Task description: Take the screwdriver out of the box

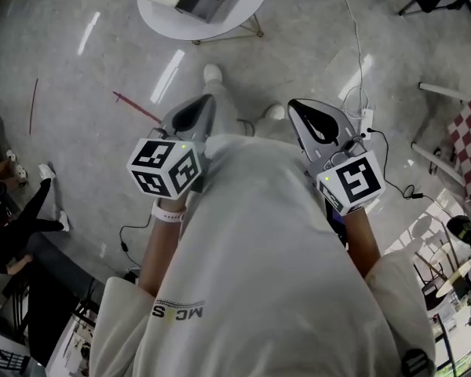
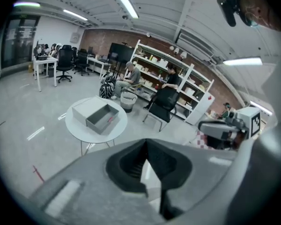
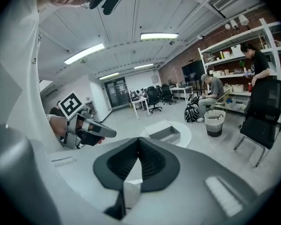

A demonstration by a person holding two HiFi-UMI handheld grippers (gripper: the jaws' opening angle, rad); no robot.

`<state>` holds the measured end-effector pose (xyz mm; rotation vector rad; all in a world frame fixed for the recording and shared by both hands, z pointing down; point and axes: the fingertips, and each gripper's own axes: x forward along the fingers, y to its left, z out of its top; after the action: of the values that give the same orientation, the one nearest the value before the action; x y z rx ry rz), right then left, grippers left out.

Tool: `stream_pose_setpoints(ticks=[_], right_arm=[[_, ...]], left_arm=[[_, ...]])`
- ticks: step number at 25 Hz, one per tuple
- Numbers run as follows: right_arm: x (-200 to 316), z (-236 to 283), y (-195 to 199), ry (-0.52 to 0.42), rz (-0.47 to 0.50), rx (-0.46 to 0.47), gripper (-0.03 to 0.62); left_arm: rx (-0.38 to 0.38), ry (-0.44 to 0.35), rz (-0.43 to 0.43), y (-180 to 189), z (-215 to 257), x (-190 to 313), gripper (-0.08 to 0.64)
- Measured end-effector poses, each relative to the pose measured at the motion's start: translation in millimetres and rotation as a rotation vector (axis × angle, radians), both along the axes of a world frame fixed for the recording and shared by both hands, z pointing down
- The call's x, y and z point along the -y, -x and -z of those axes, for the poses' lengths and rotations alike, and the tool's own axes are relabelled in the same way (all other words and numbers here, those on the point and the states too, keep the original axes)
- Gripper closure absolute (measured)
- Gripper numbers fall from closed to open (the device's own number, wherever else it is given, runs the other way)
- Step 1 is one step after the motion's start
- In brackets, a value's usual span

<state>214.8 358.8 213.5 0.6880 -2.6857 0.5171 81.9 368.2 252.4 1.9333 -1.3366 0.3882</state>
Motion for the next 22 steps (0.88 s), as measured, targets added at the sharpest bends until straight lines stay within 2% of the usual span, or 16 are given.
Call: stream_pose_setpoints(ticks=[6,12,15,18,22], right_arm=[[49,-12,52,0.02,-0.027,-0.036,0.592],[119,-8,151,-0.009,-0.088,-0.085,0.592],[153,-5,193,-0.001,-0.134,-0.086,0.592],[177,-2,229,-0.005,-0.163,-0.1,0.592],[204,2,260,-0.038,-0.183,-0.15,0.592]], left_arm=[[-0.019,0.018,-0.059,48,-13,63,0.56],[-0.06,0.02,-0.12,137,-11,133,0.56],[-0.086,-0.003,-0.161,174,-6,171,0.56],[-0.104,-0.019,-0.216,200,-2,197,0.56],[-0.112,-0.004,-0.274,219,-10,221,0.56]])
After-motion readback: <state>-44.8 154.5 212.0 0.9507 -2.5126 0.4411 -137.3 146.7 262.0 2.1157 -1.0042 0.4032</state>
